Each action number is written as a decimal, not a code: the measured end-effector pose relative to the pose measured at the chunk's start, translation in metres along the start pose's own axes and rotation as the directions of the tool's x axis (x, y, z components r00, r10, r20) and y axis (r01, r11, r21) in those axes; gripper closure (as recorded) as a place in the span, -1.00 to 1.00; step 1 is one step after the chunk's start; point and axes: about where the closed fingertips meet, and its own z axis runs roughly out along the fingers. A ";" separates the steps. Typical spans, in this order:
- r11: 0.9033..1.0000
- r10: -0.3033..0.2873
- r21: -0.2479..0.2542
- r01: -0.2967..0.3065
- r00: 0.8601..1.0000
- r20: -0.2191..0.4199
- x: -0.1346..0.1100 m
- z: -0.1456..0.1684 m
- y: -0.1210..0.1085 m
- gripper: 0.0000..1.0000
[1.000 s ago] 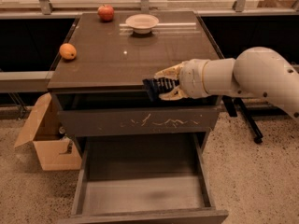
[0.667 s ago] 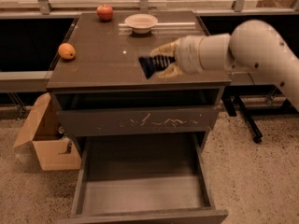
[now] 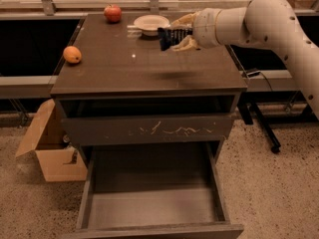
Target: Pick rxbar blueberry from middle drawer and place on counter
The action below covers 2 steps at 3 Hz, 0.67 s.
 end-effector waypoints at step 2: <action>0.972 0.226 0.076 -0.222 0.973 -0.051 0.073 0.019 -0.002 0.92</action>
Offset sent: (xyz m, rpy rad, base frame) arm 0.0761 -0.0639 -0.0471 0.2200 0.1583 -0.2295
